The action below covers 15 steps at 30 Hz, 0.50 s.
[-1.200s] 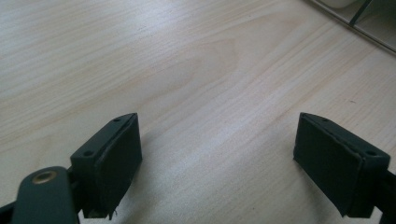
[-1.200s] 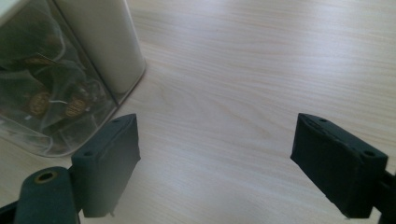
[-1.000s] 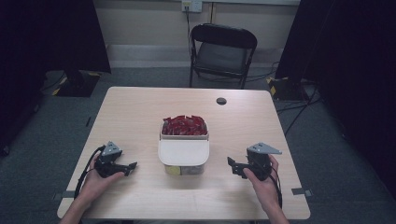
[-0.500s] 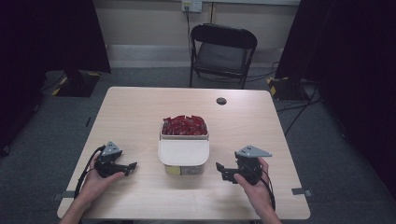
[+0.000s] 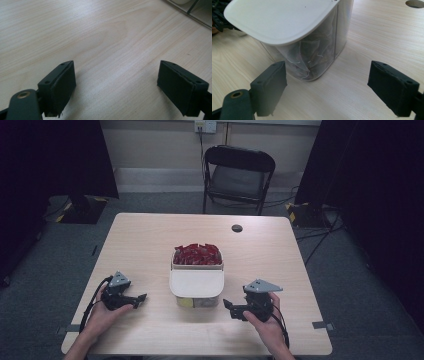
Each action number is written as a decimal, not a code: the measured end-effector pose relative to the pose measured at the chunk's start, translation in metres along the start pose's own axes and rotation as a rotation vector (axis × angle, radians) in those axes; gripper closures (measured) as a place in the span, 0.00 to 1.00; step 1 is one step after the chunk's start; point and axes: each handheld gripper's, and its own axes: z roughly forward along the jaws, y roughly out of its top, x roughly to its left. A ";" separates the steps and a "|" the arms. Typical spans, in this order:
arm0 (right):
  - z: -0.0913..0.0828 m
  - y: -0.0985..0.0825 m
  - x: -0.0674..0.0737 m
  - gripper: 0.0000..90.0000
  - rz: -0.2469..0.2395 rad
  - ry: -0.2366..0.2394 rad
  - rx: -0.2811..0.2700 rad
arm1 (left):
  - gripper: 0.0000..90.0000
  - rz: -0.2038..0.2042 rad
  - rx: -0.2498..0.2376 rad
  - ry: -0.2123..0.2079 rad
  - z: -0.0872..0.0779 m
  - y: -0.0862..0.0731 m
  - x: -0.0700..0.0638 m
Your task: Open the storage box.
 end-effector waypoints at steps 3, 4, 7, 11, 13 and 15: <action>0.002 0.001 0.003 0.16 -0.007 0.008 0.002 | 0.16 0.003 0.003 0.000 0.000 0.000 0.000; 0.004 0.001 0.003 0.16 -0.011 0.010 0.005 | 0.16 0.000 0.000 0.000 0.000 0.000 0.000; 0.008 0.000 0.006 0.16 -0.017 0.016 0.017 | 0.16 0.000 0.000 0.000 0.000 0.000 0.000; 0.012 0.002 0.008 0.16 -0.017 0.016 0.011 | 0.16 0.000 0.000 0.000 0.000 0.000 0.000; 0.013 0.002 0.008 0.17 -0.020 0.015 0.007 | 0.16 0.000 0.000 0.000 0.000 0.000 0.000; 0.016 0.004 0.008 0.17 -0.015 0.018 0.012 | 0.16 0.003 0.003 0.000 0.000 0.000 0.000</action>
